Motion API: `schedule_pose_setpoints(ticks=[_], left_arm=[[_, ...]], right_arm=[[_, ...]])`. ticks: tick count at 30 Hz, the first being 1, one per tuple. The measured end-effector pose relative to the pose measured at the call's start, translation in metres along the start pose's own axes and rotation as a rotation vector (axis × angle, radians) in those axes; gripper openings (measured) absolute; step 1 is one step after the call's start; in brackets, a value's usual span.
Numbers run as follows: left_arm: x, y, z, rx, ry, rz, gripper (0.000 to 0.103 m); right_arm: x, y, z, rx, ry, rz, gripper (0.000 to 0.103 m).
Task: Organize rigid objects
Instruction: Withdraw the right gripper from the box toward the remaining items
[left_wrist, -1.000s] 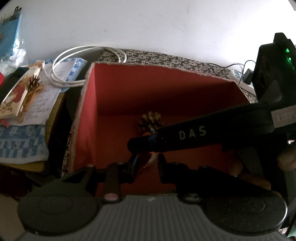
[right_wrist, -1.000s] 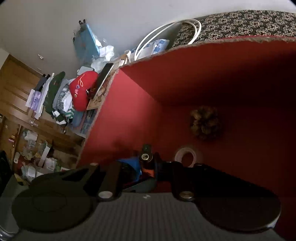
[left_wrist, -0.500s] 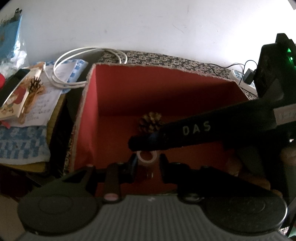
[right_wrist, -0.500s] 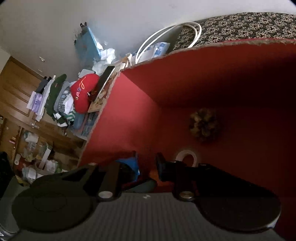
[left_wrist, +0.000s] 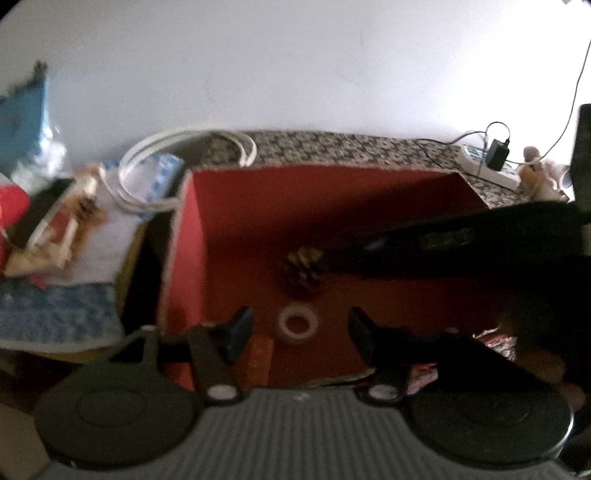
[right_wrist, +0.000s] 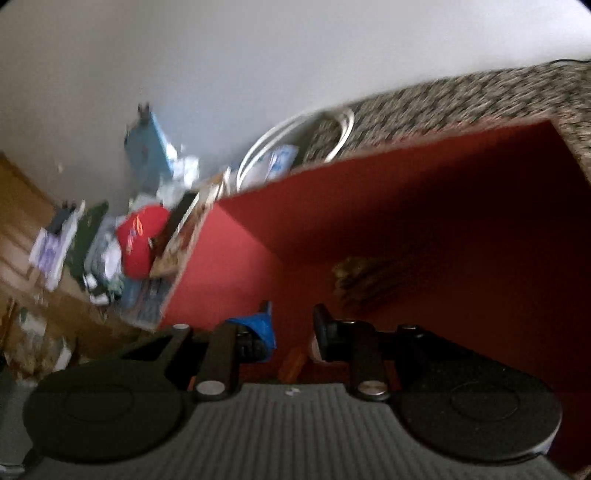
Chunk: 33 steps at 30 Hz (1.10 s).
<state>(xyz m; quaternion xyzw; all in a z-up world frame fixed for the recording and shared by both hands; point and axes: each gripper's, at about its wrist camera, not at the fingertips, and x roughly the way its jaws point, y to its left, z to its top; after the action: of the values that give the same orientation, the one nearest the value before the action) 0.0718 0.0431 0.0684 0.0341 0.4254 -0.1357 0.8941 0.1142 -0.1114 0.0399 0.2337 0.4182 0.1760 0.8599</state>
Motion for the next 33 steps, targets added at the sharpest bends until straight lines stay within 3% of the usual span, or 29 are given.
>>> schedule_pose_setpoints(ticks=[10,15,20,24,26,27,28,33], left_arm=[[-0.037,-0.019,-0.004,0.045,-0.044,0.101,0.067],[-0.047,-0.026,-0.01,0.037,-0.034,0.104,0.068],[-0.059,-0.035,-0.019,0.016,-0.028,0.139,0.069],[-0.066,-0.041,-0.028,-0.008,-0.021,0.189,0.072],[-0.069,-0.044,-0.032,-0.03,-0.01,0.19,0.075],[-0.071,-0.045,-0.035,-0.043,-0.009,0.188,0.081],[-0.072,-0.047,-0.037,-0.057,-0.008,0.188,0.093],[-0.075,-0.062,-0.049,-0.087,-0.011,0.219,0.093]], right_arm=[[-0.08,-0.001,-0.031,-0.007,-0.225,-0.247,0.01],[-0.107,-0.005,-0.051,-0.019,-0.262,-0.3,0.012],[-0.126,-0.011,-0.068,-0.041,-0.261,-0.335,0.013],[-0.134,-0.018,-0.081,-0.064,-0.216,-0.296,0.014],[-0.136,-0.022,-0.086,-0.069,-0.183,-0.283,0.014],[-0.137,-0.024,-0.088,-0.074,-0.178,-0.27,0.014],[-0.139,-0.026,-0.09,-0.083,-0.173,-0.258,0.014],[-0.139,-0.033,-0.1,-0.132,-0.119,-0.24,0.015]])
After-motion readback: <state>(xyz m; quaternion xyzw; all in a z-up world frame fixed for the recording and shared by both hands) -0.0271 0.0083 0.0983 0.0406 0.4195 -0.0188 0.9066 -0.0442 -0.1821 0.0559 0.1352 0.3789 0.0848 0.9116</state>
